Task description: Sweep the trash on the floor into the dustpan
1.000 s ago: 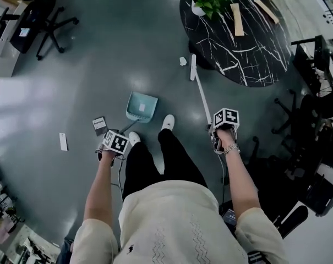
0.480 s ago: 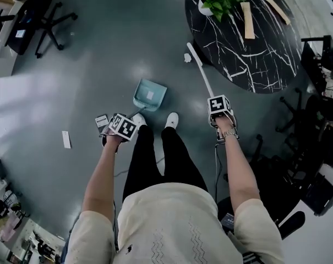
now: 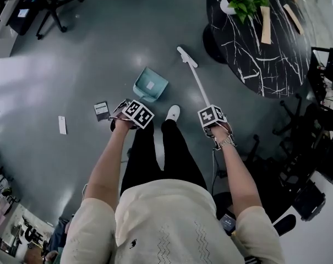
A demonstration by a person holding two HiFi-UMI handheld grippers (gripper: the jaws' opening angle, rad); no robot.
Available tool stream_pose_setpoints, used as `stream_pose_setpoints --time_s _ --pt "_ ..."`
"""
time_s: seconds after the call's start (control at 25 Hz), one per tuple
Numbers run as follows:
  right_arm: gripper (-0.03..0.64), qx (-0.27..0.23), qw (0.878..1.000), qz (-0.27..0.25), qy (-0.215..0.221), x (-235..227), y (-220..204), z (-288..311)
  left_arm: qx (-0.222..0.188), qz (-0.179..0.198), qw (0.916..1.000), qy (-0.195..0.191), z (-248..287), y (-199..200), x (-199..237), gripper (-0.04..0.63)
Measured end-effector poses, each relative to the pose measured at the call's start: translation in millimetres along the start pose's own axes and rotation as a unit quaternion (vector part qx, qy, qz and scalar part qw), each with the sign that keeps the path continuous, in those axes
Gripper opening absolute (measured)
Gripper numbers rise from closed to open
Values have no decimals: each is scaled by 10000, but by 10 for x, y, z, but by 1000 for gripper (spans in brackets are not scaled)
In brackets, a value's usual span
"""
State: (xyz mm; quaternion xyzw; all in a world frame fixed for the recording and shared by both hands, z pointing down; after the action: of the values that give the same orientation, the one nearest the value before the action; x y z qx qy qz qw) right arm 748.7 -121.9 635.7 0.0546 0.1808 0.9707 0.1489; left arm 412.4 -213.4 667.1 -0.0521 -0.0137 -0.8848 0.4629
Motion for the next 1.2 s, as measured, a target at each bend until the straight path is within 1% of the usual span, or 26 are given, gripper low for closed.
stream_pose_setpoints --time_s 0.12,0.32,0.48,0.56,0.64,0.72,0.8,0.92,1.0,1.08,1.12,1.2 --pt "104 44 9996 -239 137 250 -94 -54 20 -265 9996 -71 47 -90 58 91" --pt "104 124 9960 -829 307 594 -274 -179 134 -504 9986 -99 127 -359 89 91" --pt "104 188 9908 -1223 551 849 -348 -256 87 -735 9973 -16 193 -532 71 91" --pt "104 200 9880 -1381 665 965 -363 -289 53 -765 9971 20 187 -565 58 91" --pt "104 219 9855 -1537 681 1037 -376 -325 14 -741 9972 46 180 -561 44 91" --pt "104 233 9844 -1606 673 1055 -401 -365 -65 -776 9970 34 171 -559 16 91" --pt "104 220 9852 -1496 812 1017 -435 -394 -178 -938 9954 6 149 -602 -34 91" --pt "104 196 9857 -1182 1181 837 -508 -460 -333 -1415 9894 8 88 -734 -152 91" --pt "104 177 9833 -922 1560 724 -591 -535 -398 -1810 9827 28 29 -890 -268 91" --pt "104 130 9795 -750 1866 651 -671 -623 -452 -2214 9741 33 -38 -1117 -392 91" --pt "104 95 9785 -760 1914 622 -690 -677 -490 -2399 9696 36 -73 -1243 -446 91" --pt "104 6 9786 -939 1832 583 -675 -797 -604 -2762 9592 62 -146 -1505 -537 91"
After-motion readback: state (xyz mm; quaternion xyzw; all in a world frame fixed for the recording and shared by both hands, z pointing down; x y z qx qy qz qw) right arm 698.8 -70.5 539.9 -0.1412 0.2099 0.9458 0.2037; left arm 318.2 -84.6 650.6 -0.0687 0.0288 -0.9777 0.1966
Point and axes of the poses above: the fingertips, and each gripper's own axes: z forward along the fingers, x to its left, y out of its top, the point moved 7 cm from there along -z, backward along the fingers, and after that the axes turned 5 degrees about -x, right-handed, at the moved point
